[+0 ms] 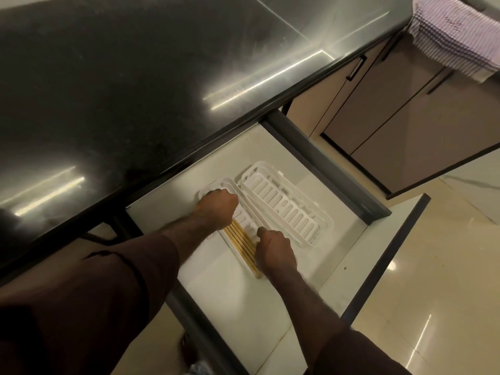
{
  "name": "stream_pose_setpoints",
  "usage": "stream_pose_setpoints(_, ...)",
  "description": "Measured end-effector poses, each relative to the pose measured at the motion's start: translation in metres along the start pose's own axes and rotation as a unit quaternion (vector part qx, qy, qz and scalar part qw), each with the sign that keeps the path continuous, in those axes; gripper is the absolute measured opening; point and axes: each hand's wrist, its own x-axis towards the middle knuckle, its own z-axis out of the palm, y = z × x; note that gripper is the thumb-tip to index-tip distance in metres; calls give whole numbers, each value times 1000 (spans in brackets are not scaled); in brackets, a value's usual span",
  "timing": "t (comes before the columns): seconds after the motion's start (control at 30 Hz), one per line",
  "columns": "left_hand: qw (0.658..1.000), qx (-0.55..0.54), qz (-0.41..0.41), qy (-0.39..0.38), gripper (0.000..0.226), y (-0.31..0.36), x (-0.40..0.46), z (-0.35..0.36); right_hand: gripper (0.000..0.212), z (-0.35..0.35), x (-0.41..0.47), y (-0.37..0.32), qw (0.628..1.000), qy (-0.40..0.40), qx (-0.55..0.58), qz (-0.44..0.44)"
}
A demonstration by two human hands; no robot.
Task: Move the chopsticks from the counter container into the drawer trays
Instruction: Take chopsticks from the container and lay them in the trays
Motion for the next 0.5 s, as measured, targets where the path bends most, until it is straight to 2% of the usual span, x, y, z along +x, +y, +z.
stream_pose_setpoints(0.2, 999, -34, 22, 24, 23, 12, -17, -20, 22, -38, -17, -6, 998, 42, 35, 13)
stream_pose_setpoints(0.37, 996, -65, 38, 54, 26, 23, -45, -47, 26, -73, -42, -11, 996, 65, 62, -1)
stream_pose_setpoints(0.5, 987, -122, 31, 105, 29, 35, -76, -74, 25, -101, -63, -17, 993, 93, 74, -25)
